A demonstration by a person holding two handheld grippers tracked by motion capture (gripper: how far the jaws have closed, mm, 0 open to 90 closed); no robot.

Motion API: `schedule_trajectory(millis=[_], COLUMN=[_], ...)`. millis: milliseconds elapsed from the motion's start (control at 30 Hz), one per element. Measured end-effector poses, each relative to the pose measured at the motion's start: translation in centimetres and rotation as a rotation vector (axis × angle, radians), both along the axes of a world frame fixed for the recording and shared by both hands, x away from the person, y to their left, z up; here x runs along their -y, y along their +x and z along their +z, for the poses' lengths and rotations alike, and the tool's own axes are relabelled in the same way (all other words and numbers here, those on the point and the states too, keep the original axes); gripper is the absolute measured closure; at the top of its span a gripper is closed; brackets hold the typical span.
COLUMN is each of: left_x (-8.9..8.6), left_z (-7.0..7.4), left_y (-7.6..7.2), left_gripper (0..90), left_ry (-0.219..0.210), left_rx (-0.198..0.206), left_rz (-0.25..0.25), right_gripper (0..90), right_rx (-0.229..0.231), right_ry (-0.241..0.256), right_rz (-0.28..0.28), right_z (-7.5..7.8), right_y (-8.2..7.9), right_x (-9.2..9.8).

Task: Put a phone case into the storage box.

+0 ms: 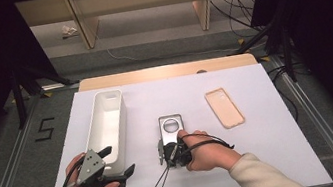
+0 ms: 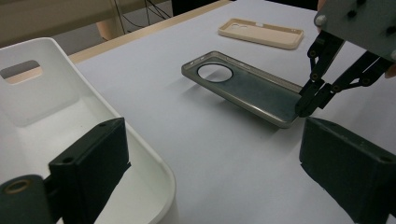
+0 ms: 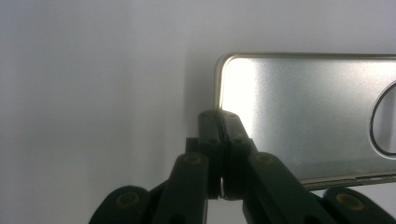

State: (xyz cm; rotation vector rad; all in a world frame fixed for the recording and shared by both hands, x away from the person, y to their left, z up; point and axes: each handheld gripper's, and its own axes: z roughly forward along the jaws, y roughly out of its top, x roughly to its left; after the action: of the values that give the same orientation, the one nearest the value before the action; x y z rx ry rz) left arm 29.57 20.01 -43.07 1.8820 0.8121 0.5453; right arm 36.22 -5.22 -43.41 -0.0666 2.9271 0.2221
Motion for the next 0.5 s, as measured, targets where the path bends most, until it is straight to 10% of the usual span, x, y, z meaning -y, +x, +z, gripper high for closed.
schedule_trajectory(millis=[500], left_x=[0.1], left_z=[0.0], left_y=[0.0], left_gripper=[8.4], left_ry=[-0.002], left_rx=[-0.001], left_rz=[-0.001], right_gripper=[89.3], right_rx=[0.095], right_ry=[0.092], right_rz=[-0.001], right_z=[0.6], right_y=[-0.1], right_x=[2.0])
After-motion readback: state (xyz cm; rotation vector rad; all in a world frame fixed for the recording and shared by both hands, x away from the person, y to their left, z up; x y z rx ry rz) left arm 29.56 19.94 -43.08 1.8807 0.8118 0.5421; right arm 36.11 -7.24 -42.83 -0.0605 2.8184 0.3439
